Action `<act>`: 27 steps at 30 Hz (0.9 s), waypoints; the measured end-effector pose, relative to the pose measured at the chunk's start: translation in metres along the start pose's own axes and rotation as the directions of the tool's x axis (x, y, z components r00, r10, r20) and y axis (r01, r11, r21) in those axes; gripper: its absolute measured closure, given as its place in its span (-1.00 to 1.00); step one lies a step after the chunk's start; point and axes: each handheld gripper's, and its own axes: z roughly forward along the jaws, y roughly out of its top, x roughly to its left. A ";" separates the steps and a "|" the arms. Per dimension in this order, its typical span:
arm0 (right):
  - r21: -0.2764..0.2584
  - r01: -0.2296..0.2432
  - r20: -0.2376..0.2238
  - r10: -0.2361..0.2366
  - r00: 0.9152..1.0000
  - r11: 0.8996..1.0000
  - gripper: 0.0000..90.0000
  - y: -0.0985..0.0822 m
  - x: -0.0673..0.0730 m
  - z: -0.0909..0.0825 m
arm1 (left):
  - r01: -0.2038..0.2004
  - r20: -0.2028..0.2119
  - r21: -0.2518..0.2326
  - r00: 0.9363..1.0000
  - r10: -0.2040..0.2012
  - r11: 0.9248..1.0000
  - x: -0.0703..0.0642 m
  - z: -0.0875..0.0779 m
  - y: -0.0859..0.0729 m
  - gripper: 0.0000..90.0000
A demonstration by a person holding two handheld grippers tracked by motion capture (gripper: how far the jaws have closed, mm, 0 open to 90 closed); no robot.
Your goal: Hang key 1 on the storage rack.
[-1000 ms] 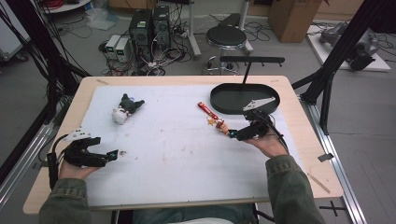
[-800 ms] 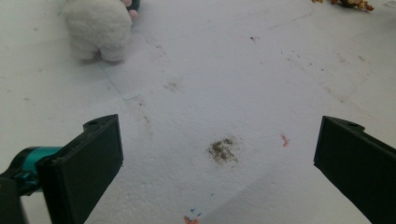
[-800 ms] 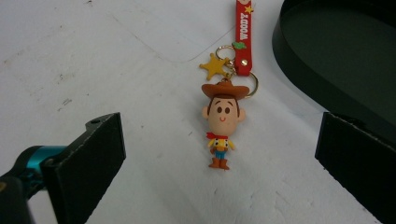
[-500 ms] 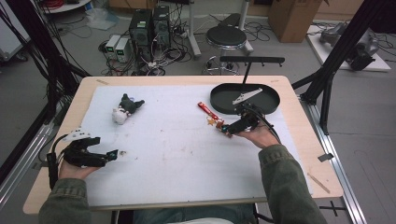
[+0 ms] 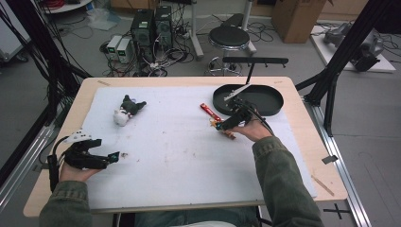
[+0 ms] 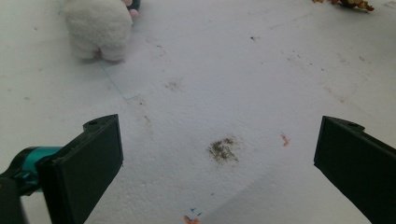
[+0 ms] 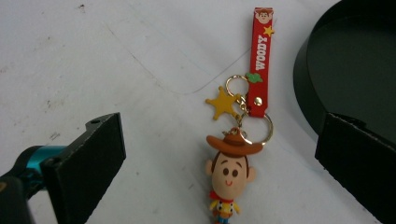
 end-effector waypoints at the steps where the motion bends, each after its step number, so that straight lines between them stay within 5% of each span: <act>1: 0.004 0.010 -0.001 -0.010 1.000 1.000 -0.99 0.005 0.000 0.004 | 0.000 0.000 0.001 1.000 0.000 1.000 0.000 0.000 0.000 -0.96; 9: 0.036 0.021 -0.030 -0.020 0.999 0.999 -0.99 0.023 0.000 0.016 | 0.000 0.003 0.002 1.000 0.000 1.000 0.001 0.000 -0.001 -0.96; 21: 0.093 0.007 -0.041 -0.003 0.999 0.996 -0.99 0.023 -0.005 0.039 | -0.002 -0.001 0.006 1.000 0.002 1.000 0.000 0.001 -0.001 -0.96; 27: 0.113 0.039 -0.036 -0.035 0.999 0.993 -0.99 0.038 -0.005 0.043 | -0.003 0.002 0.006 1.000 0.003 1.000 0.001 0.001 -0.001 -0.96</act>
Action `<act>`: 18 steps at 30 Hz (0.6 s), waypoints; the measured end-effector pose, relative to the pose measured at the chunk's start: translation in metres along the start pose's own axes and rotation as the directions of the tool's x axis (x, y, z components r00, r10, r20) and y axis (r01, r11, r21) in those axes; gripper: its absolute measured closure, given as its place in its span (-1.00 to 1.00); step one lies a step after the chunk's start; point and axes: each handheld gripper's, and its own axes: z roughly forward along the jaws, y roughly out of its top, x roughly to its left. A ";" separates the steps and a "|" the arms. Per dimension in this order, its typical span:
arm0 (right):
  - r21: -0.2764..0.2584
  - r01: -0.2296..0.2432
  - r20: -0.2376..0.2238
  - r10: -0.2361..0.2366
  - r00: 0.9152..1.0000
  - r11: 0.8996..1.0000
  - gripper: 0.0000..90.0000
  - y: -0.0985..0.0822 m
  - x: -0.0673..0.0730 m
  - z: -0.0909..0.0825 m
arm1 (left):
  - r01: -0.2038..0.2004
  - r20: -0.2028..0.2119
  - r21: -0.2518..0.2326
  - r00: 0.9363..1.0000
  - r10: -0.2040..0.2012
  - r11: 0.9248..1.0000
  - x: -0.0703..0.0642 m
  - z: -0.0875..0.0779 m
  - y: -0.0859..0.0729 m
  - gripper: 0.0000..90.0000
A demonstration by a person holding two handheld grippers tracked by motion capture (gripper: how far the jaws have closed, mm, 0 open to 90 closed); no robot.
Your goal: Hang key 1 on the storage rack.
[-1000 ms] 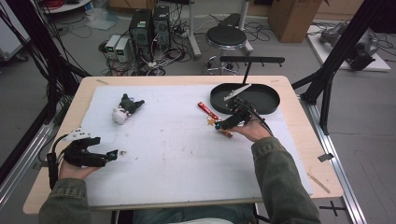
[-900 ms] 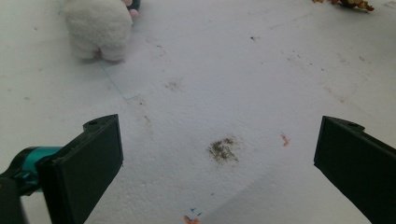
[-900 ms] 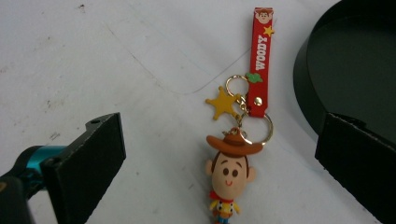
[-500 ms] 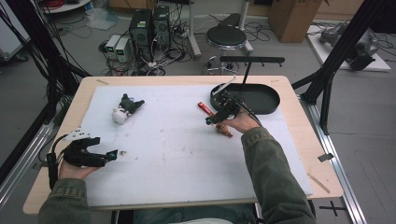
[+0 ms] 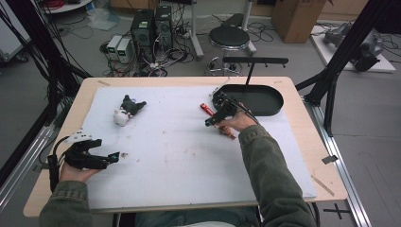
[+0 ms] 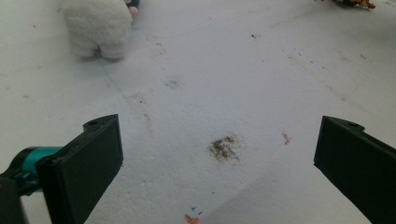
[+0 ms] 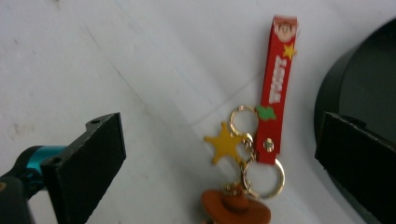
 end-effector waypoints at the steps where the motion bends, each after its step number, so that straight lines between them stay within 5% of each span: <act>1: 0.002 -0.002 -0.005 0.002 1.000 1.000 -0.99 0.003 -0.001 0.001 | 0.001 0.000 0.001 1.000 -0.001 1.000 0.000 0.000 0.000 -0.96; 11: 0.072 0.014 -0.004 -0.014 1.000 0.997 -0.99 0.029 -0.004 0.021 | 0.003 0.000 -0.004 1.000 -0.003 1.000 0.001 -0.001 -0.001 -0.96; 18: 0.107 -0.025 -0.016 0.027 1.000 0.994 -0.92 0.028 -0.013 0.038 | 0.008 0.002 -0.006 1.000 -0.008 1.000 0.001 0.000 -0.001 -0.96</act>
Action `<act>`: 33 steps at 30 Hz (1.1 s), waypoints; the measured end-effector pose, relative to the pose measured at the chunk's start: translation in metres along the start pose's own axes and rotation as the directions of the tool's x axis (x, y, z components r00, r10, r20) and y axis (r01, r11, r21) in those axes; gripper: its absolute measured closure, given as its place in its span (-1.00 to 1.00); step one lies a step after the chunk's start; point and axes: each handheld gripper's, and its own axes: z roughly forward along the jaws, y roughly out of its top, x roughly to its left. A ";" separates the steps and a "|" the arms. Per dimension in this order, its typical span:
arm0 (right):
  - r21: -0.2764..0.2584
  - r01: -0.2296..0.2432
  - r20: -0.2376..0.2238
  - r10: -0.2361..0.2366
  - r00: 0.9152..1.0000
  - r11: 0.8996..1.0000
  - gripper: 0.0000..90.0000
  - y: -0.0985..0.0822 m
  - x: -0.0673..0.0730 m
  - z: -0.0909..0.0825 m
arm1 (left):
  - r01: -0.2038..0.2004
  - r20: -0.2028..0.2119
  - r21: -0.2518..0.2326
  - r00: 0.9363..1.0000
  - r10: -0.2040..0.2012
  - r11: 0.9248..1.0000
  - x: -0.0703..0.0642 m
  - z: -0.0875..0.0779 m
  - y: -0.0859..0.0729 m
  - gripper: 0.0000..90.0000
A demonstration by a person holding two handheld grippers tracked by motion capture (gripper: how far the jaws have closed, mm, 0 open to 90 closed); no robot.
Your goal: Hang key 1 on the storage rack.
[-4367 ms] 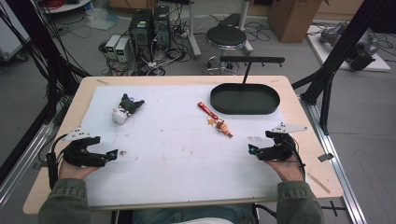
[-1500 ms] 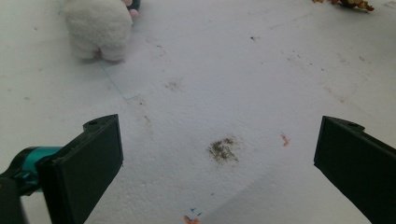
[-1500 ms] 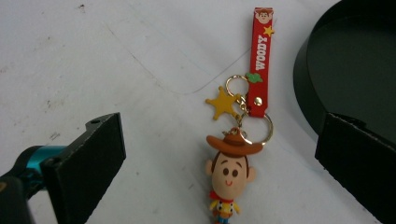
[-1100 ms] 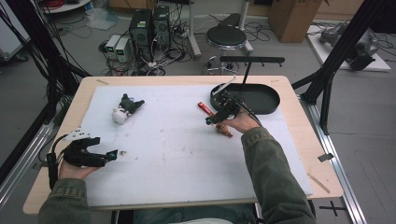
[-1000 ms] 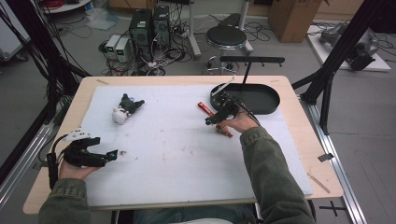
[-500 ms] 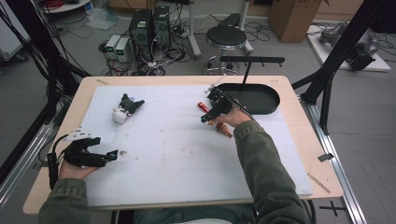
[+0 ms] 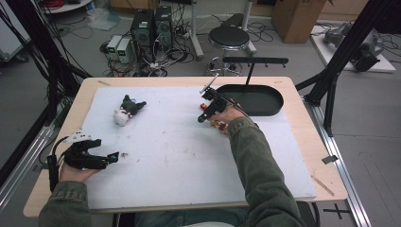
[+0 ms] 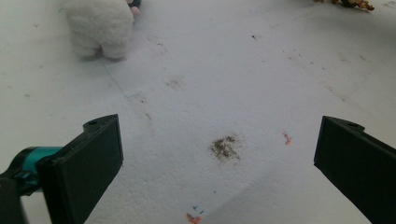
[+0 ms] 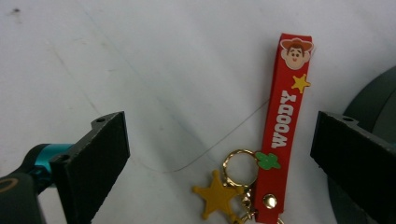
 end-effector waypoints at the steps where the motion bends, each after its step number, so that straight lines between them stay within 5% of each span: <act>1: 0.002 0.004 0.004 -0.004 1.000 1.000 -0.92 0.000 -0.002 0.002 | 0.000 0.000 0.001 1.000 0.000 1.000 0.000 0.000 0.000 -0.96; 11: -0.011 -0.056 0.024 0.056 0.998 0.998 -0.85 0.001 -0.011 0.011 | -0.005 -0.003 0.005 1.000 0.005 1.000 0.000 0.001 0.000 -0.96; 22: -0.044 -0.038 0.000 0.038 0.999 0.998 -0.63 0.002 -0.010 0.008 | -0.006 -0.001 0.007 1.000 0.006 1.000 0.000 0.001 0.000 -0.96; 33: -0.054 -0.051 0.026 0.052 0.998 0.997 -0.47 0.003 -0.012 0.008 | -0.007 0.001 0.010 1.000 0.007 1.000 0.000 0.002 0.000 -0.96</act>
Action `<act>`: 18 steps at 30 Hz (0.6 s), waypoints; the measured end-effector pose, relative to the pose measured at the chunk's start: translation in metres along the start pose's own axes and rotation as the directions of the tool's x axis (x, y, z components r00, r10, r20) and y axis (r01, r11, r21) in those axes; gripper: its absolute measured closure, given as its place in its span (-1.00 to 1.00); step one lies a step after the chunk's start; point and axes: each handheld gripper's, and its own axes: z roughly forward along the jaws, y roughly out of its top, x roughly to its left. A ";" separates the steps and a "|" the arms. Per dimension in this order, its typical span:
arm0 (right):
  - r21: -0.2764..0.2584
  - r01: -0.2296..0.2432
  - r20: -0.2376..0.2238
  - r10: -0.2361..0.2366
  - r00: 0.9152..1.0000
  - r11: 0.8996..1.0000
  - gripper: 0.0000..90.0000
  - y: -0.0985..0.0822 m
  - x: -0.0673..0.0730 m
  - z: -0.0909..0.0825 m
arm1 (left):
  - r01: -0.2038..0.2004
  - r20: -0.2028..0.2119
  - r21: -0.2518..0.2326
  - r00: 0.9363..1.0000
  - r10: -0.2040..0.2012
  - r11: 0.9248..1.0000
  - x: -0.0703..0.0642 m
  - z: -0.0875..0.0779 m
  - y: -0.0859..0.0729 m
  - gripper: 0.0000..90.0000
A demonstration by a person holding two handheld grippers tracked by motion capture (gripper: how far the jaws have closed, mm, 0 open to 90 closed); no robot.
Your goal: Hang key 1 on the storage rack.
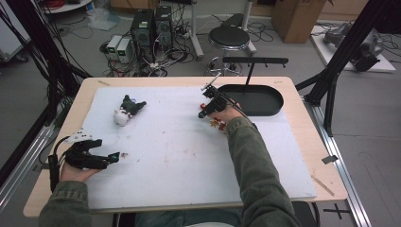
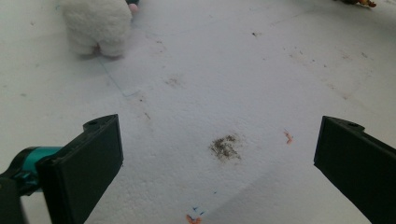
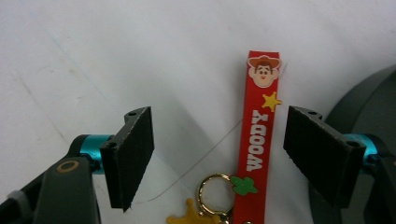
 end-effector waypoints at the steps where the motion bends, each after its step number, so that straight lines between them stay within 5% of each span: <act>1: 0.003 0.001 0.002 -0.001 1.000 1.000 -0.45 0.000 0.001 0.000 | 0.001 0.000 0.000 1.000 -0.001 1.000 0.000 0.000 0.000 -0.96; 6: 0.040 0.039 0.072 -0.041 0.997 0.998 -0.40 0.004 0.007 0.004 | 0.000 0.001 0.001 1.000 0.000 1.000 0.000 0.000 0.000 -0.96; 9: 0.045 0.025 0.049 -0.027 0.998 0.999 -0.31 0.007 0.010 0.006 | 0.001 0.001 0.000 1.000 -0.001 1.000 0.000 0.000 0.000 -0.96; 12: 0.090 0.044 0.105 -0.054 0.993 0.995 -0.29 0.008 0.013 0.015 | 0.000 0.001 0.001 1.000 0.000 1.000 0.000 0.000 0.000 -0.96; 18: 0.096 -0.003 0.097 -0.006 0.995 0.995 -0.24 0.010 0.011 0.015 | 0.001 0.001 0.000 1.000 -0.001 1.000 0.001 0.000 0.000 -0.96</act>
